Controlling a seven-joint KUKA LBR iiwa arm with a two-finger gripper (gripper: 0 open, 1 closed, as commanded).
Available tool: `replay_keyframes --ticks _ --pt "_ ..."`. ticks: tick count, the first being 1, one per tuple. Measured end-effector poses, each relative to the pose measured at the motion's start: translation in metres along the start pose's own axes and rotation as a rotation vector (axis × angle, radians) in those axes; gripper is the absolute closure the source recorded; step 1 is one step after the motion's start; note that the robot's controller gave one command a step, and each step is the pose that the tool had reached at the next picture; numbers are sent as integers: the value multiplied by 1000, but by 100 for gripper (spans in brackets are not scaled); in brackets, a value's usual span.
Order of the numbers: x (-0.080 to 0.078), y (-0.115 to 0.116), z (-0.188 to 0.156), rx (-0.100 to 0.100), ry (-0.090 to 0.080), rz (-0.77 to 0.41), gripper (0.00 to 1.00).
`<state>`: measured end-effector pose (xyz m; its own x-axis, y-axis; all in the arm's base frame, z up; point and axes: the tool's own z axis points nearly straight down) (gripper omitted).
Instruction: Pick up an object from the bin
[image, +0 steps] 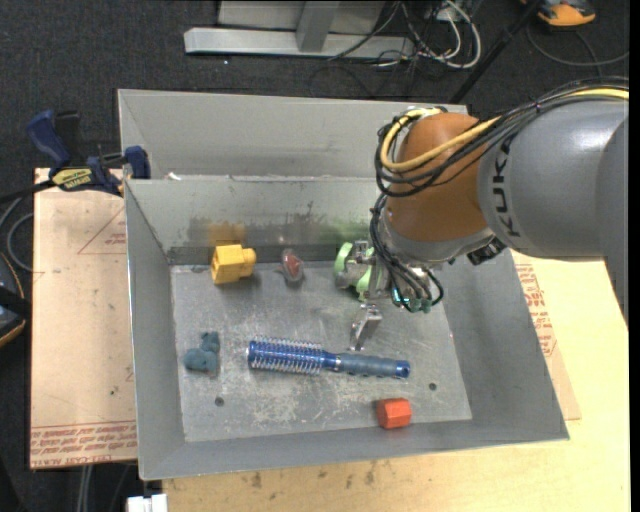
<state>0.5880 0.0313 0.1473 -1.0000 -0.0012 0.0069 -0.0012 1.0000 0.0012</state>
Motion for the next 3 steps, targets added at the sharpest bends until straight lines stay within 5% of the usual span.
replay_keyframes --ticks 1,2,3 --pt "50 81 74 0 -16 -7 0" --pt "46 80 70 -5 -23 -2 100" --pt "31 66 -103 -1 -17 4 100"
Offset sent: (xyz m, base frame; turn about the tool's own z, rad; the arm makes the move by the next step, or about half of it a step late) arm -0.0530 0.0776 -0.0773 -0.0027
